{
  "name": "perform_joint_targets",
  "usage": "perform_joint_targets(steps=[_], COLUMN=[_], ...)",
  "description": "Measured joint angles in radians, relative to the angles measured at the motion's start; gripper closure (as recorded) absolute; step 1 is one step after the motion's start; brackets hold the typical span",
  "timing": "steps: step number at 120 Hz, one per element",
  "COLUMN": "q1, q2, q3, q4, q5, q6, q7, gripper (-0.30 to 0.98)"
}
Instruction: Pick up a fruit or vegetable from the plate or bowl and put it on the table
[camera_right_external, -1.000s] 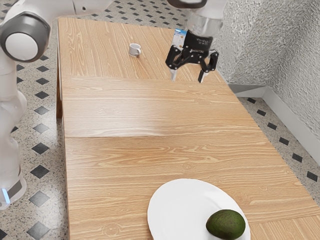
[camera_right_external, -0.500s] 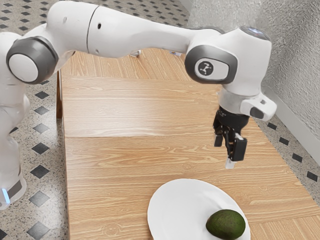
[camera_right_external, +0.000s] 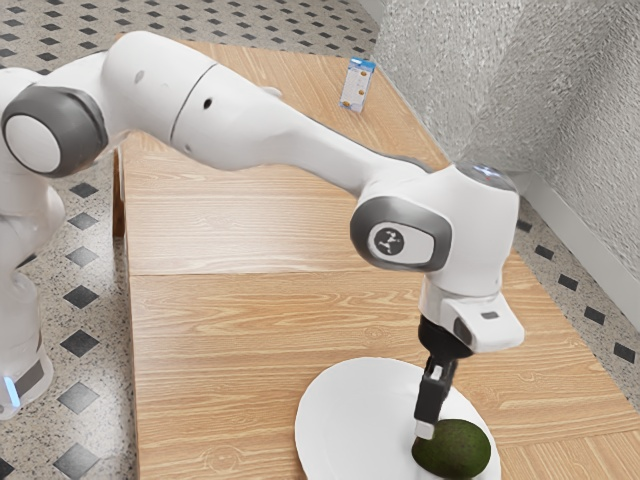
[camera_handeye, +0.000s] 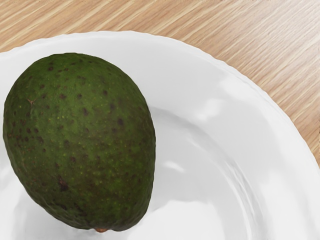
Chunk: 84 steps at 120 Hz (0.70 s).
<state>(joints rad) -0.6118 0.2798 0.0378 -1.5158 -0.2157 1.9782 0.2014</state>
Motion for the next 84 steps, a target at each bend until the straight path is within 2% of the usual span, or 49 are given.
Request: perform_joint_targets(steps=[16,36,84], q1=[0.001,0.009,0.026], q2=[0.008,0.019,0.153], q3=[0.001,0.021,0.012], q4=[-0.017,-0.048,0.033], q5=[-0.033,-0.061,-0.097], q6=[0.056,0.090,0.160], q7=[0.065,0.036,-0.009], gripper=[0.00,0.00,0.00])
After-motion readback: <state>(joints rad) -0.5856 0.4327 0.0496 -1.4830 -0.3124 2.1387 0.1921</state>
